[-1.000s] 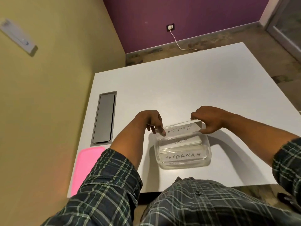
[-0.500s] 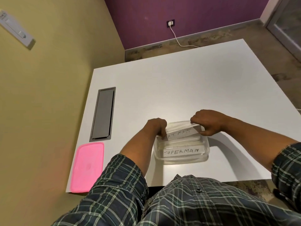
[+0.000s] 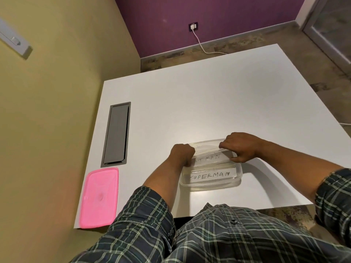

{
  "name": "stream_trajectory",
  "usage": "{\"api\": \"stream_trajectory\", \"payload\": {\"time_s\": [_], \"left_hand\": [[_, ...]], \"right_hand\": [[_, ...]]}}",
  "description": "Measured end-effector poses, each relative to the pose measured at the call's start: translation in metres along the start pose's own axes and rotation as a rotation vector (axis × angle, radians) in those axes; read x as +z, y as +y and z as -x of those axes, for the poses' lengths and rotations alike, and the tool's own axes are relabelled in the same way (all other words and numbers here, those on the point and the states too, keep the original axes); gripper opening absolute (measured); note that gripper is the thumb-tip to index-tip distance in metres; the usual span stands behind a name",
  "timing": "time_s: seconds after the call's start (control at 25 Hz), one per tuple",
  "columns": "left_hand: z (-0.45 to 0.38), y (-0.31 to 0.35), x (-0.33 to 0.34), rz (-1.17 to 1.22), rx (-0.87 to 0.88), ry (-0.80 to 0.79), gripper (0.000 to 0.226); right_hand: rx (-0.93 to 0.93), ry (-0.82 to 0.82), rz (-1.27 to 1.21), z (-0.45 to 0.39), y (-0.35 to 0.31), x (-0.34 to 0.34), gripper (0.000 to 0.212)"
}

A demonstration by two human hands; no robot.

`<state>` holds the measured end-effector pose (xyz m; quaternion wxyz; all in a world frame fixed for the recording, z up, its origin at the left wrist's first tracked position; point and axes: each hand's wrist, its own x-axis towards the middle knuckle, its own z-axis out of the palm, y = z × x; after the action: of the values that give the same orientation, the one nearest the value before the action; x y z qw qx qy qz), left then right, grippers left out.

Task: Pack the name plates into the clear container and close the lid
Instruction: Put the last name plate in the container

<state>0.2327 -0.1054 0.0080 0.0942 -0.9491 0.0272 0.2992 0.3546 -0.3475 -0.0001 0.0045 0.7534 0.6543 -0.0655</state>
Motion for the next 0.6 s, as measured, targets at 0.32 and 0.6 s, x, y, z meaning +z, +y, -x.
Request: {"api": "stream_trajectory", "payload": {"time_s": [0.32, 0.6], "left_hand": [[0.001, 0.004, 0.007, -0.113, 0.037, 0.064, 0.021], [-0.001, 0.009, 0.011, -0.145, 0.023, 0.091, 0.018]], "right_hand": [[0.001, -0.179, 0.21, -0.012, -0.004, 0.014, 0.067], [0.099, -0.219, 0.278, -0.028, -0.013, 0.024, 0.046]]}}
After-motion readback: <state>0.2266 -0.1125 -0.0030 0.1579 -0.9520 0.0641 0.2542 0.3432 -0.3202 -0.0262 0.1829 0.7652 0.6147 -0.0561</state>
